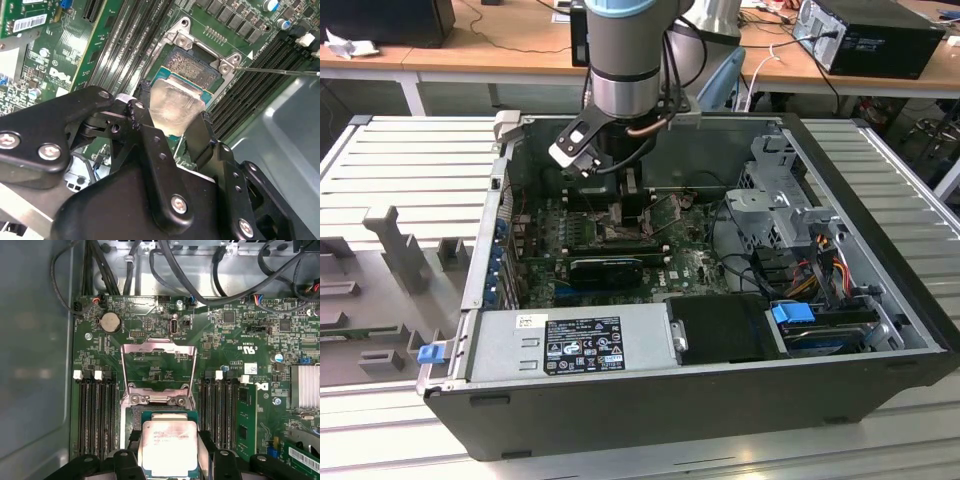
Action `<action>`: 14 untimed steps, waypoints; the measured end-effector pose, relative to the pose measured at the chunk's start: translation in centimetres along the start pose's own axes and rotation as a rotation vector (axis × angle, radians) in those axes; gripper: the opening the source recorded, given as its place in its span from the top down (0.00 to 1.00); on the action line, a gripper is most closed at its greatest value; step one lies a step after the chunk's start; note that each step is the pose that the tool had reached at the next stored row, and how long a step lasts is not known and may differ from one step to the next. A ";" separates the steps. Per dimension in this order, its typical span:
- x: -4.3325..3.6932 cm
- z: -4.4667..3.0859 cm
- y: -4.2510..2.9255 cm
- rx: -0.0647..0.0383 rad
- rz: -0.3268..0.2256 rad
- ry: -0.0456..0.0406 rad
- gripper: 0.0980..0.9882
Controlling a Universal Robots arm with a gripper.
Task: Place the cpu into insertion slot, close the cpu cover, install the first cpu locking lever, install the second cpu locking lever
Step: 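Place the cpu into insertion slot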
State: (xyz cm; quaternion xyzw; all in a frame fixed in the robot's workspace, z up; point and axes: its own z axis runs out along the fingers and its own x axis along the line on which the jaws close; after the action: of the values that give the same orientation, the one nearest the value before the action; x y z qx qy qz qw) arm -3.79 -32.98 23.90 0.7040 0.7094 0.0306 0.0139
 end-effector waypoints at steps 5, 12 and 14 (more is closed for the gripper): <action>-0.02 0.79 -0.06 0.000 0.000 -0.0002 0.52; 0.13 2.70 -0.27 0.000 0.000 0.0000 0.52; 0.28 2.87 -0.38 0.000 0.000 -0.0003 0.52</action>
State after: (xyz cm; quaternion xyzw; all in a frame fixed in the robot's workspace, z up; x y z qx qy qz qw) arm -3.99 -32.63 21.02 0.7040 0.7094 0.0305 0.0140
